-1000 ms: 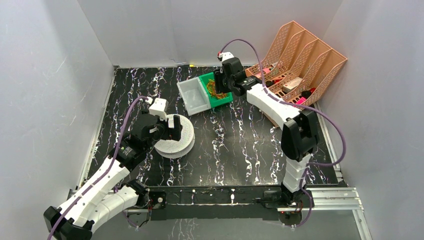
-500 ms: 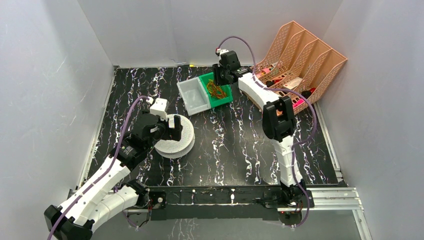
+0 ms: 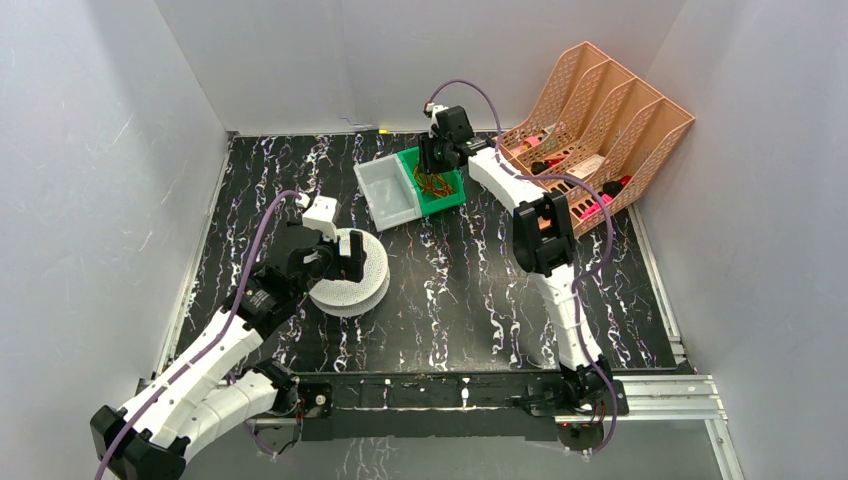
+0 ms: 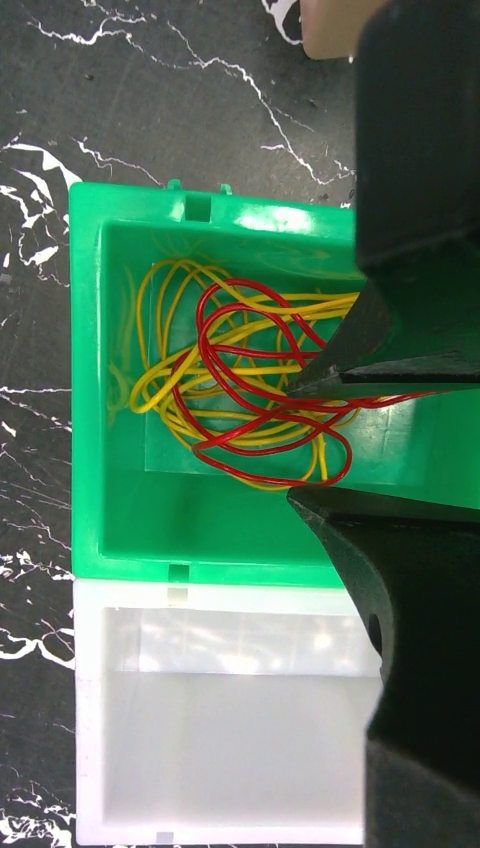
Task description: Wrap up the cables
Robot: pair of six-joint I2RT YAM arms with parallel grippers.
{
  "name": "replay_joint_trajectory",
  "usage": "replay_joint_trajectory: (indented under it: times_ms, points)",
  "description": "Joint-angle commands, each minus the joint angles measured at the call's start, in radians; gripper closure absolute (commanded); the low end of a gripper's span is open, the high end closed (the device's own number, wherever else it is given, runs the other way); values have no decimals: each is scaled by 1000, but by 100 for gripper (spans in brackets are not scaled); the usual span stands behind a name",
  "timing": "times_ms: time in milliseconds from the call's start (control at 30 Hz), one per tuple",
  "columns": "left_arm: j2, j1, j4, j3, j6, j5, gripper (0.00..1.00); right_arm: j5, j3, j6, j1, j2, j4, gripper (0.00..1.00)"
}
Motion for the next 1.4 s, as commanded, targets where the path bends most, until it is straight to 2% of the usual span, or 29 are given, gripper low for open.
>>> replay_joint_trajectory:
  times_ms: [0, 300, 533, 767, 1033, 1367]
  points:
    - [-5, 0, 0, 10, 11, 7, 2, -42, 72, 19, -11, 40, 51, 55]
    - [-9, 0, -1, 10, 13, 5, 1, -40, 89, 21, -13, 81, 86, 57]
    - [-7, 0, -1, 12, 13, 9, 2, -43, 92, 26, -12, 78, 98, 73]
    - [-13, 0, -3, 11, 12, 9, 2, -22, 61, 31, -12, 38, 114, 100]
    - [-18, -1, -4, 11, 13, 12, 2, 14, -99, 51, -10, -135, 191, 100]
    - [-39, -1, -8, 9, 10, 17, 2, 43, -190, 89, -3, -311, 238, 100]
